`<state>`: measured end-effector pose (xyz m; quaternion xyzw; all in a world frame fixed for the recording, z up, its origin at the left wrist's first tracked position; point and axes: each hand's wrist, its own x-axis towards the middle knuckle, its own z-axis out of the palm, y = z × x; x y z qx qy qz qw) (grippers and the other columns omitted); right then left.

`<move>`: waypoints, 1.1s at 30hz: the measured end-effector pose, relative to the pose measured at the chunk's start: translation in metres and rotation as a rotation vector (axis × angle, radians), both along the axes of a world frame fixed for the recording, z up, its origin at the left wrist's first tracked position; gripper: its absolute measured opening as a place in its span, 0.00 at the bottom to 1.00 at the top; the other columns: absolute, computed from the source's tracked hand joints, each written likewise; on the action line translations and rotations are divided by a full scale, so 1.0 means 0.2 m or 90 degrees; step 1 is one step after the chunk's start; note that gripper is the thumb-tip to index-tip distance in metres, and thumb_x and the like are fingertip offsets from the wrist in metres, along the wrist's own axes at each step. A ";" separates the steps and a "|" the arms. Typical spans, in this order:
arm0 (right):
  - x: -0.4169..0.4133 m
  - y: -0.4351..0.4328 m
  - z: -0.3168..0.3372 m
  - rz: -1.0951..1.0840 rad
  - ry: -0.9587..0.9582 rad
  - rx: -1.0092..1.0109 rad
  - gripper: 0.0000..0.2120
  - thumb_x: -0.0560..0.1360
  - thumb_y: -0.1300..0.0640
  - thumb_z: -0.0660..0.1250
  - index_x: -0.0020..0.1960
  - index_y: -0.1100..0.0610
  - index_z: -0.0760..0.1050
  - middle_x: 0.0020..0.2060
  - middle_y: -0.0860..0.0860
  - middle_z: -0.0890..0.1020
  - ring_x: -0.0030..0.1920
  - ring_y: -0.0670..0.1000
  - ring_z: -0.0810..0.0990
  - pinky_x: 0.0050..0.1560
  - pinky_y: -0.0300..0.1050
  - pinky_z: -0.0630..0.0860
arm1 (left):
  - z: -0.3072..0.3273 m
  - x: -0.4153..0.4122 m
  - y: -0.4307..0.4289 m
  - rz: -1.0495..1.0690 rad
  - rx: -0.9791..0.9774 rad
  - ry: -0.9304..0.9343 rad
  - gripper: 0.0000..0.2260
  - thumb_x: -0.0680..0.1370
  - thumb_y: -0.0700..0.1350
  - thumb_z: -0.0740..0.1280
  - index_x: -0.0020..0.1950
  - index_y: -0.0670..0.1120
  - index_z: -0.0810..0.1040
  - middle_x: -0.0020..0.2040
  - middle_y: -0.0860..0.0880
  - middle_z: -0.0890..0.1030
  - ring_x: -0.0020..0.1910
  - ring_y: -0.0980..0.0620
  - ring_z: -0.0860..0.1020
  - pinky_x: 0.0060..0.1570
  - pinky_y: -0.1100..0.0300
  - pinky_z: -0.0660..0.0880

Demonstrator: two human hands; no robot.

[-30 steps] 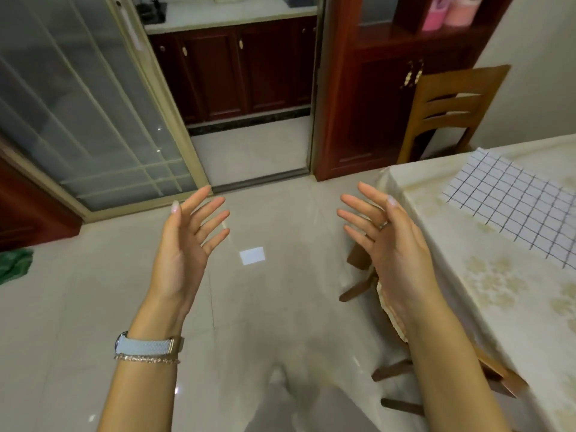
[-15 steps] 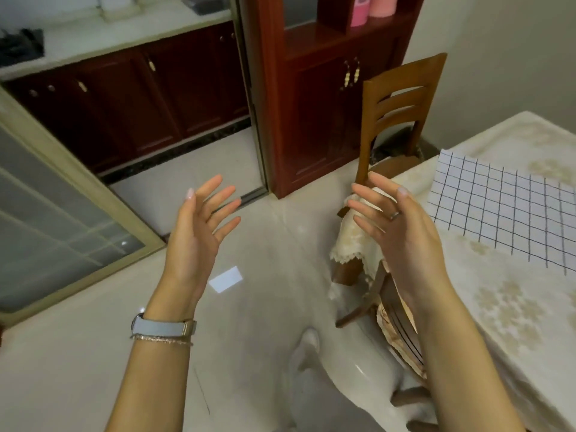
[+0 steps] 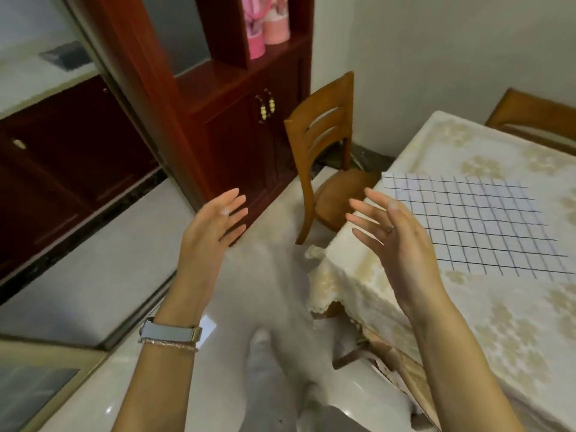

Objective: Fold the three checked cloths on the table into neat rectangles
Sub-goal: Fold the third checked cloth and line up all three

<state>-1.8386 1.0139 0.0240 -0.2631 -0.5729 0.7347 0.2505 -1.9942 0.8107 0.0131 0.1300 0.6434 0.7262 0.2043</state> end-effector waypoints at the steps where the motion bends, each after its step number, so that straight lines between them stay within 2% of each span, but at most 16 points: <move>1: -0.03 0.04 -0.01 -0.021 -0.002 -0.001 0.16 0.84 0.50 0.54 0.65 0.53 0.76 0.57 0.51 0.84 0.59 0.52 0.82 0.65 0.55 0.74 | 0.00 -0.07 0.07 -0.028 -0.005 0.008 0.22 0.75 0.53 0.65 0.68 0.50 0.75 0.65 0.50 0.80 0.65 0.52 0.77 0.66 0.50 0.72; 6: -0.17 0.24 -0.03 -0.165 -0.001 -0.011 0.16 0.83 0.50 0.55 0.65 0.54 0.76 0.57 0.53 0.84 0.59 0.53 0.82 0.65 0.55 0.74 | -0.05 -0.42 0.43 -0.152 -0.015 0.046 0.15 0.76 0.51 0.64 0.62 0.54 0.78 0.64 0.50 0.80 0.64 0.53 0.78 0.67 0.47 0.72; 10: -0.27 0.37 -0.05 -0.314 0.002 -0.023 0.16 0.83 0.52 0.56 0.65 0.56 0.76 0.57 0.54 0.84 0.58 0.54 0.83 0.64 0.54 0.75 | -0.07 -0.70 0.70 -0.267 -0.042 0.112 0.15 0.79 0.49 0.64 0.65 0.52 0.77 0.63 0.52 0.80 0.64 0.55 0.77 0.67 0.48 0.72; 12: -0.29 0.41 -0.07 -0.369 -0.015 -0.018 0.16 0.83 0.52 0.57 0.65 0.55 0.76 0.56 0.54 0.84 0.58 0.54 0.83 0.64 0.54 0.75 | -0.09 -0.80 0.83 -0.330 -0.056 0.147 0.13 0.81 0.44 0.64 0.65 0.53 0.77 0.63 0.54 0.81 0.64 0.58 0.77 0.67 0.51 0.72; 15: -0.31 0.45 -0.11 -0.435 -0.054 0.019 0.14 0.83 0.53 0.58 0.65 0.53 0.76 0.57 0.52 0.84 0.58 0.53 0.82 0.62 0.53 0.76 | -0.11 -0.90 1.03 -0.440 -0.086 0.222 0.15 0.81 0.40 0.64 0.65 0.54 0.75 0.64 0.58 0.78 0.64 0.63 0.75 0.65 0.64 0.72; 18: -0.31 0.46 -0.17 -0.487 -0.133 0.092 0.14 0.81 0.53 0.61 0.66 0.53 0.75 0.57 0.50 0.83 0.58 0.49 0.82 0.61 0.48 0.77 | -0.19 -0.94 1.24 -0.555 -0.116 0.339 0.17 0.80 0.43 0.65 0.68 0.56 0.73 0.66 0.60 0.75 0.66 0.65 0.72 0.64 0.70 0.69; 21: -0.27 0.47 -0.28 -0.496 -0.267 0.197 0.20 0.77 0.48 0.65 0.67 0.51 0.72 0.59 0.45 0.81 0.59 0.43 0.80 0.60 0.42 0.77 | -0.30 -0.91 1.43 -0.629 -0.130 0.482 0.20 0.79 0.44 0.67 0.70 0.55 0.71 0.68 0.60 0.73 0.68 0.66 0.69 0.64 0.73 0.65; 24: -0.23 0.51 -0.43 -0.479 -0.420 0.267 0.22 0.77 0.46 0.67 0.69 0.47 0.69 0.62 0.42 0.78 0.61 0.41 0.77 0.61 0.39 0.74 | -0.43 -0.84 1.63 -0.724 -0.153 0.631 0.23 0.77 0.43 0.69 0.72 0.55 0.70 0.69 0.61 0.69 0.70 0.63 0.66 0.68 0.66 0.60; 26: -0.21 0.56 -0.52 -0.456 -0.502 0.294 0.23 0.77 0.47 0.67 0.71 0.47 0.68 0.64 0.41 0.76 0.62 0.41 0.75 0.61 0.38 0.71 | -0.54 -0.80 1.75 -0.789 -0.182 0.740 0.24 0.77 0.42 0.69 0.72 0.54 0.70 0.71 0.57 0.69 0.70 0.60 0.65 0.71 0.60 0.58; 29: -0.17 0.62 -0.66 -0.400 -0.579 0.314 0.23 0.78 0.51 0.67 0.72 0.49 0.67 0.66 0.44 0.74 0.65 0.45 0.73 0.64 0.37 0.68 | -0.69 -0.72 1.87 -0.863 -0.205 0.846 0.24 0.76 0.41 0.69 0.72 0.53 0.71 0.72 0.53 0.71 0.72 0.53 0.67 0.73 0.52 0.62; 33: -0.15 0.73 -0.84 -0.352 -0.643 0.341 0.25 0.75 0.59 0.68 0.71 0.53 0.70 0.66 0.50 0.76 0.68 0.52 0.72 0.68 0.41 0.66 | -0.86 -0.65 2.05 -0.900 -0.222 0.920 0.25 0.77 0.41 0.68 0.73 0.51 0.70 0.74 0.50 0.69 0.75 0.50 0.64 0.74 0.53 0.58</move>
